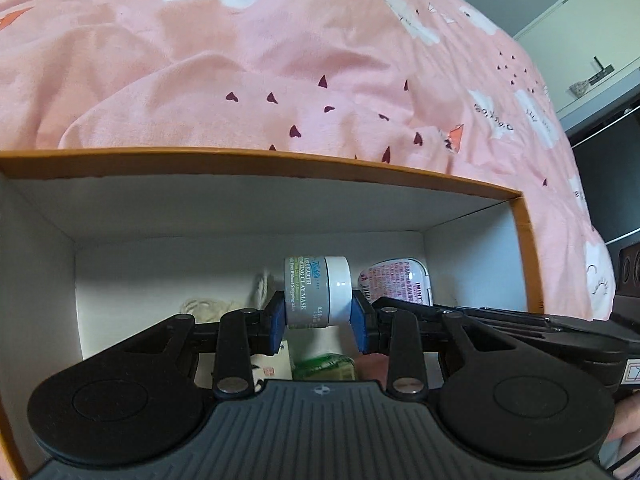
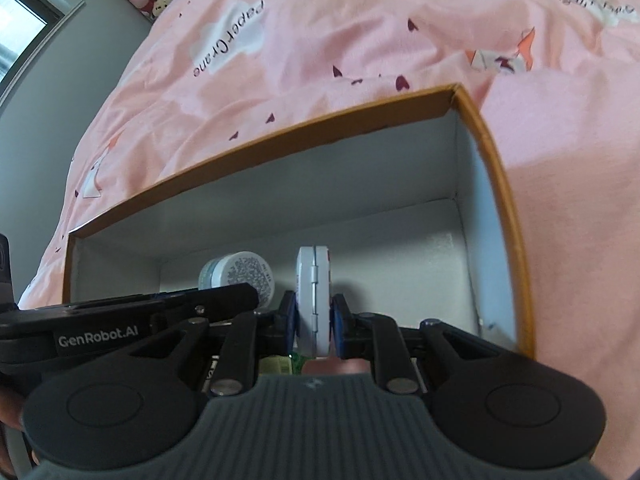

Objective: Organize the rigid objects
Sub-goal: 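Lower the tin into the orange box and open the right tool while the left tool lowers the jar, then lower the white jar into the orange box, open the left tool, withdraw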

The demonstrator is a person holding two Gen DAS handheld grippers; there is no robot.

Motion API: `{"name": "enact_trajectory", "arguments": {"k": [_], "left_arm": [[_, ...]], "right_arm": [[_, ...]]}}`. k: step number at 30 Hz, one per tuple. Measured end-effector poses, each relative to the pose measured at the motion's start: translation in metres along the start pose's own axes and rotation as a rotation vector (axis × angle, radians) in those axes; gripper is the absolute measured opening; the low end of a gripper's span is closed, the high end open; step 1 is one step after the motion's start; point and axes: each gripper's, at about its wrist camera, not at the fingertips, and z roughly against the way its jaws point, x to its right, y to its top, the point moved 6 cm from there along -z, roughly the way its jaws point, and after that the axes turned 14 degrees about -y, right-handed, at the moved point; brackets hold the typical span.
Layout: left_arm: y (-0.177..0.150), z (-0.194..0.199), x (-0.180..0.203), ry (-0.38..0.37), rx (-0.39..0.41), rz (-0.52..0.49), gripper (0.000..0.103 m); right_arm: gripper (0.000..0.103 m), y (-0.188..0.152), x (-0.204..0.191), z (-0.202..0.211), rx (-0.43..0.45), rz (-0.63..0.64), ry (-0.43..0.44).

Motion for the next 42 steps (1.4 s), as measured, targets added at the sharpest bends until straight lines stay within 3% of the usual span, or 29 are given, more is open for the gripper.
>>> {"name": "enact_trajectory", "arguments": {"k": [11, 19, 24, 32, 42], "left_arm": [[-0.004, -0.007, -0.011, 0.061, -0.056, 0.023, 0.037], [-0.003, -0.01, -0.008, 0.082, -0.059, 0.022, 0.037], [-0.004, -0.01, -0.002, 0.138, -0.062, -0.017, 0.037], [-0.006, -0.016, 0.013, 0.062, -0.083, -0.007, 0.037], [-0.009, -0.025, 0.012, 0.125, -0.125, -0.015, 0.039]], "right_arm": [[0.019, 0.0, -0.009, -0.023, -0.049, 0.057, -0.03], [0.028, -0.005, -0.01, -0.021, -0.02, 0.129, -0.131], [0.032, -0.008, -0.01, -0.016, 0.012, 0.188, -0.202], [0.044, -0.012, -0.012, -0.014, 0.005, 0.232, -0.246], [0.032, -0.015, -0.014, -0.012, 0.008, 0.305, -0.178]]}}
